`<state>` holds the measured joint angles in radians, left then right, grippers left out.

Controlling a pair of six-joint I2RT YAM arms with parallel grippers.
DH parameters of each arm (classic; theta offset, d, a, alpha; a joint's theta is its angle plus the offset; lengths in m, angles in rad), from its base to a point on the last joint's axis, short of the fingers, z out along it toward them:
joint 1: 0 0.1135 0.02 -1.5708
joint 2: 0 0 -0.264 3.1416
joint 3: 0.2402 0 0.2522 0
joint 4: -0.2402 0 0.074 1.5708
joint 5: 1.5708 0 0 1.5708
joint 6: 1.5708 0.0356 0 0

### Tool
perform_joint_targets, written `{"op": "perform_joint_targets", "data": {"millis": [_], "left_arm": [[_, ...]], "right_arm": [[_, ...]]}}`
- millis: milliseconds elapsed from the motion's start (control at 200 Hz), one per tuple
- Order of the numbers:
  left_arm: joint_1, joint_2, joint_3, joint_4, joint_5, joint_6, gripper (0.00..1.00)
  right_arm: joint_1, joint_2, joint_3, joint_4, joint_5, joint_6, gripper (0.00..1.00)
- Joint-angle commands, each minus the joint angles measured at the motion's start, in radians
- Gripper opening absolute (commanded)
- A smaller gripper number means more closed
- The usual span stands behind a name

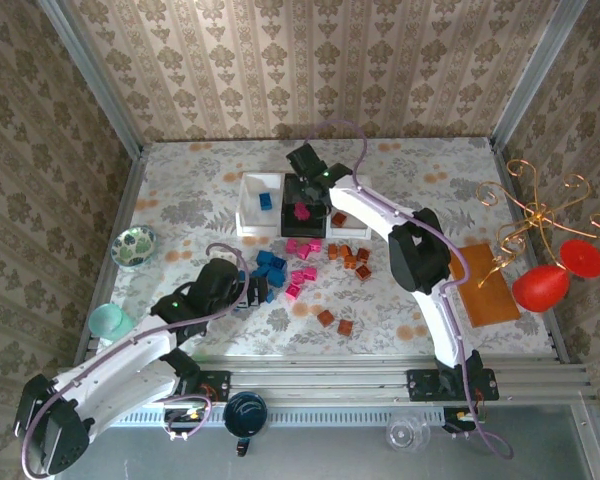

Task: Sort the legos into containers by color
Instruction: Place the lego in the container, then pick up the lego from the middle-left of the table.

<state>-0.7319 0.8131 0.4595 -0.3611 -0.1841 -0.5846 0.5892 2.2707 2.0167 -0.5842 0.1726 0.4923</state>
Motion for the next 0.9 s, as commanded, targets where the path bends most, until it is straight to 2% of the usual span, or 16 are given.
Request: {"op": "perform_joint_targets", "data": {"millis": [0,195,365,515,710,895], "left_arm": [[-0.011,0.012,0.023,-0.038,-0.014,-0.027,0.93],[-0.072,0.096,0.019,0.010,-0.007,-0.033,0.90],[-0.133,0.255,0.072,0.053,-0.042,-0.002,0.80],[-0.144,0.358,0.122,0.071,-0.088,0.061,0.74],[-0.143,0.480,0.174,0.070,-0.076,0.096,0.65],[-0.142,0.533,0.176,0.087,-0.064,0.086,0.53]], "right_arm": [[0.004,-0.047,0.024,-0.039,0.004,-0.016,0.71],[0.023,-0.212,-0.201,0.067,-0.016,-0.019,0.72],[0.027,-0.361,-0.424,0.169,-0.027,0.009,0.72],[0.028,-0.478,-0.588,0.239,-0.039,0.044,0.73],[0.027,-0.561,-0.688,0.262,-0.023,0.049,0.73],[0.025,-0.592,-0.720,0.271,-0.015,0.051,0.73]]}}
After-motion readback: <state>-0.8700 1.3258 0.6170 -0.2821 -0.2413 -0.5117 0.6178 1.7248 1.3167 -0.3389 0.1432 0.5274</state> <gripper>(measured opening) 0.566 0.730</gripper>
